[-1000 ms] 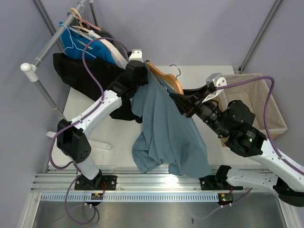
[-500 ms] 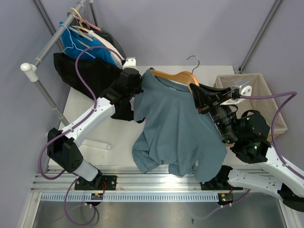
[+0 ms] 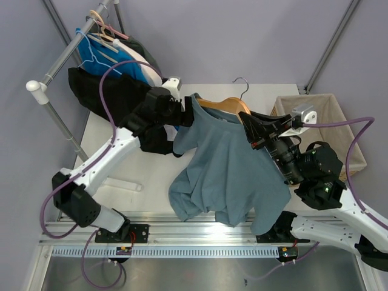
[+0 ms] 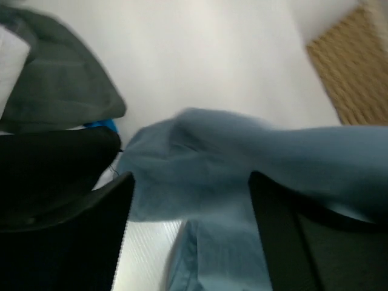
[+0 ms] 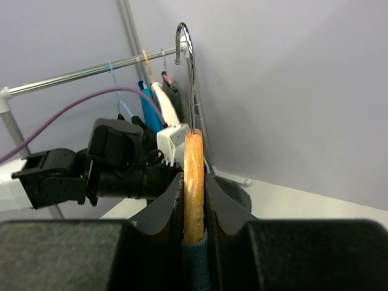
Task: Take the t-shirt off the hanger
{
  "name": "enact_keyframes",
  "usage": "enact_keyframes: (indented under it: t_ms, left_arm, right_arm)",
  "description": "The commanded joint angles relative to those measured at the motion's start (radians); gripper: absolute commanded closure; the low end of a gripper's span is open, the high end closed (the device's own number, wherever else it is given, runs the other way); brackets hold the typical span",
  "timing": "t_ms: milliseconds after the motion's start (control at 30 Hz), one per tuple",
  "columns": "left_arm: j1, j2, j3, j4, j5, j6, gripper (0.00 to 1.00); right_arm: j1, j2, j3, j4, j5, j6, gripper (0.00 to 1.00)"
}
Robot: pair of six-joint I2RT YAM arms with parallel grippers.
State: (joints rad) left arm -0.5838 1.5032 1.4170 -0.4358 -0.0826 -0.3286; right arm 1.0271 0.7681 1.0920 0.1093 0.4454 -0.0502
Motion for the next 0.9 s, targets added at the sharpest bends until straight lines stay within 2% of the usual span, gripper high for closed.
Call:
enact_keyframes:
  t_ms: [0,167,300,400,567,867]
  left_arm:
    - [-0.004,-0.228,0.007,0.028,0.279,0.109,0.18]
    - [-0.005,-0.418,-0.02,0.028,0.464,0.144,0.06]
    - [-0.01,-0.486,0.017,0.029,0.619,0.174,0.04]
    - [-0.011,-0.46,0.049,0.029,0.74,0.195,0.03]
    - [-0.019,-0.359,0.08,0.031,0.898,0.206,0.04]
    - [-0.082,-0.299,0.066,0.031,0.985,0.263,0.1]
  right_arm:
    - [0.004,-0.036,0.025,-0.006,-0.14,0.107,1.0]
    - [0.004,-0.053,0.046,-0.101,-0.287,0.17,1.0]
    - [0.004,-0.053,0.057,-0.2,-0.398,0.174,1.0]
    - [0.004,-0.035,0.063,-0.214,-0.502,0.197,1.0]
    - [0.004,0.016,0.081,-0.2,-0.551,0.216,1.0]
    - [0.002,0.094,0.126,-0.2,-0.579,0.208,1.0]
